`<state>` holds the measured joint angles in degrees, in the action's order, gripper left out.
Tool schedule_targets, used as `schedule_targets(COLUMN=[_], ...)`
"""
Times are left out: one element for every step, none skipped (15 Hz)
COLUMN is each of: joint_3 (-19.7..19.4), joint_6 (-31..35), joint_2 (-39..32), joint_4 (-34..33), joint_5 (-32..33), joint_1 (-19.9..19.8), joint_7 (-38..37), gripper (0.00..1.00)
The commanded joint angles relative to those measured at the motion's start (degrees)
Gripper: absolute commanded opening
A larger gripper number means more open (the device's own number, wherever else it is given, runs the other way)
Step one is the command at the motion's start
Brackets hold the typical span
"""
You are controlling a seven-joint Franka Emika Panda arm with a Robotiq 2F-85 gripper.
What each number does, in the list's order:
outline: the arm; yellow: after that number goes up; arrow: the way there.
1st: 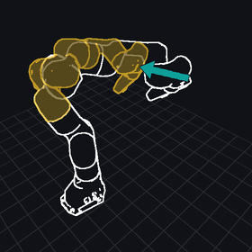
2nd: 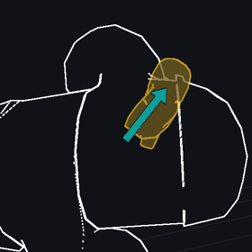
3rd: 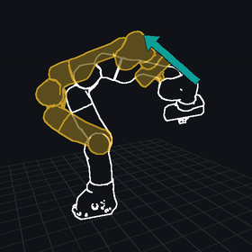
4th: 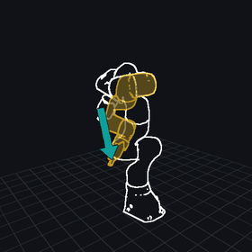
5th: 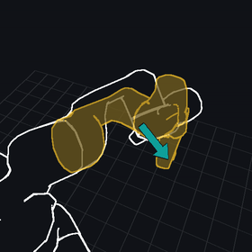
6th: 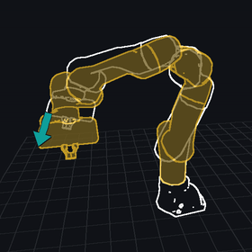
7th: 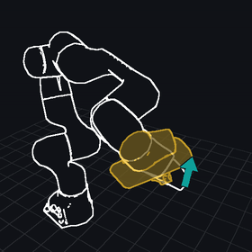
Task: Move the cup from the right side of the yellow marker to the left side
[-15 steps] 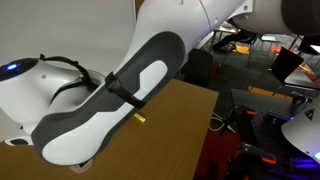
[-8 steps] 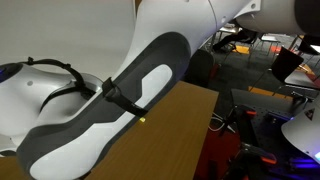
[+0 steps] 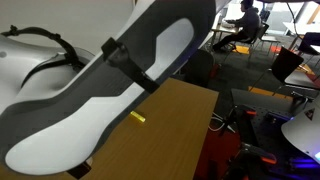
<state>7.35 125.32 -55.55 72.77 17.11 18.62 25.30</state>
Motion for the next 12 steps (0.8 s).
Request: schedule_targets(joint_3=[-1.05, -0.96, -0.8, -0.58, -0.4, -0.39, -0.4, -0.39, -0.5, -0.49, -0.58, -0.55], joint_6=[-1.9, -1.88, -1.57, -0.9, -0.48, -0.06, 0.44, 1.22, 2.11, 2.67, 4.0, 5.19], joint_2=[7.99, 9.48, 10.94, 12.56, 14.13, 15.53, 17.01, 18.66, 20.2, 21.74, 23.36, 24.88], joint_4=[8.75, 10.56, 12.44, 14.68, 16.84, 18.84, 21.0, 23.48, 25.96, 28.18, 30.97, 33.5], joint_5=[0.35, 0.03, -0.37, -0.75, -1.18, -1.45, -1.79, -2.19, -2.79, -3.52, -4.58, -5.72], joint_1=[0.22, -0.03, -0.4, -0.9, -1.25, -1.51, -1.82, -2.23, -2.63, -3.02, -3.57, -4.13], joint_7=[-7.47, -9.07, -10.7, -11.98, -13.52, -14.96, -16.67, -18.36, -20.51, -22.35, -24.64, -26.27], gripper=[1.0, 1.0, 1.0, 1.0, 1.0, 1.0, 1.0, 1.0, 1.0, 1.0, 1.0, 1.0])
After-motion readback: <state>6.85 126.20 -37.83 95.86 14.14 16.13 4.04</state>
